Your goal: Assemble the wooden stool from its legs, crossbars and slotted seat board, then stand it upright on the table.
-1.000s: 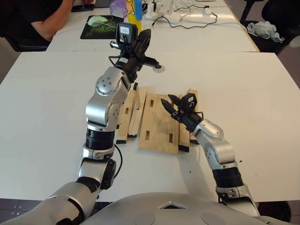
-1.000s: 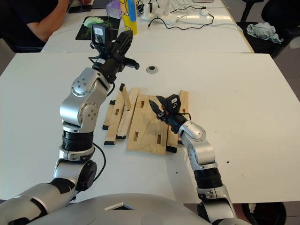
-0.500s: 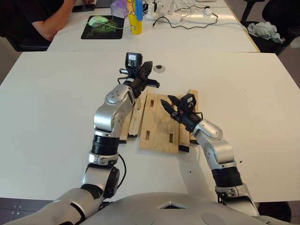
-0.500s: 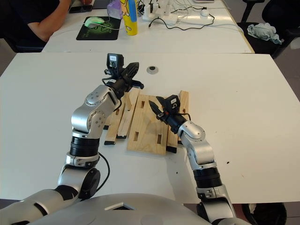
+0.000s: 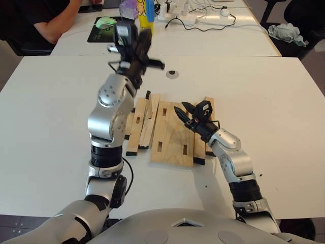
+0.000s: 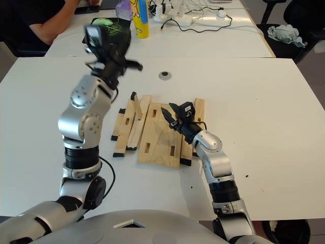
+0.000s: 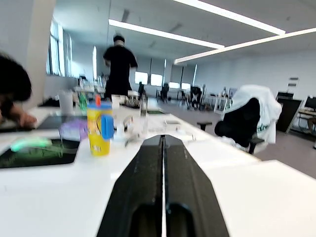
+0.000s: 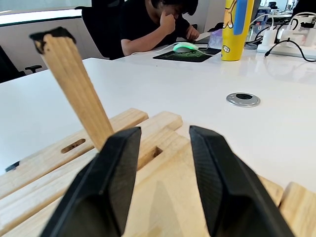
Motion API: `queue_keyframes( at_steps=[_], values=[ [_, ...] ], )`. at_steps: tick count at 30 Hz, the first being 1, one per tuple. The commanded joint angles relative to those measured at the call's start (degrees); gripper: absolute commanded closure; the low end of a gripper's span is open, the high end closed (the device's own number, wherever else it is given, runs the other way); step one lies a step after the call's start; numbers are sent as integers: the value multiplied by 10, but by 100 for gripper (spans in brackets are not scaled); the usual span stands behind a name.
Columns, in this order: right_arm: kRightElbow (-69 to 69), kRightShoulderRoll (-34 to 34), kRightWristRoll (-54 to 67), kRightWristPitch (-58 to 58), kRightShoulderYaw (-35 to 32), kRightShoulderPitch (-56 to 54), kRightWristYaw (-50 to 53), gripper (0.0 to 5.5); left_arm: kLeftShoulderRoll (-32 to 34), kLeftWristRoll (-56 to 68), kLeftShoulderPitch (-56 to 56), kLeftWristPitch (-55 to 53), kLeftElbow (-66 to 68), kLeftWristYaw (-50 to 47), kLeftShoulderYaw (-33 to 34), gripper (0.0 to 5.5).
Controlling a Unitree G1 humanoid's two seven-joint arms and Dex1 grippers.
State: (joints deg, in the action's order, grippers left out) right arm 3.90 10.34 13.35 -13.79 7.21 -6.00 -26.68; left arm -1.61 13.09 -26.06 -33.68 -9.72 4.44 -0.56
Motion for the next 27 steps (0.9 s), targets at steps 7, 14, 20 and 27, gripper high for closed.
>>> queue_keyframes(
  at_steps=[7, 14, 20, 27],
  values=[
    [-8, 4, -2, 0, 0, -16, -12, 368, 3, -2, 11, -15, 70, 5, 1, 549],
    [-13, 3, -4, 3, 0, -18, -13, 368, 3, -3, -4, -1, 37, -6, 8, 549],
    [-16, -1, -6, 8, 1, -14, -9, 368, 1, -1, -70, 16, -12, -6, 7, 549],
    [-16, 0, -7, 8, 4, -16, -13, 368, -6, -14, -82, 73, -8, -2, -6, 549]
  ],
)
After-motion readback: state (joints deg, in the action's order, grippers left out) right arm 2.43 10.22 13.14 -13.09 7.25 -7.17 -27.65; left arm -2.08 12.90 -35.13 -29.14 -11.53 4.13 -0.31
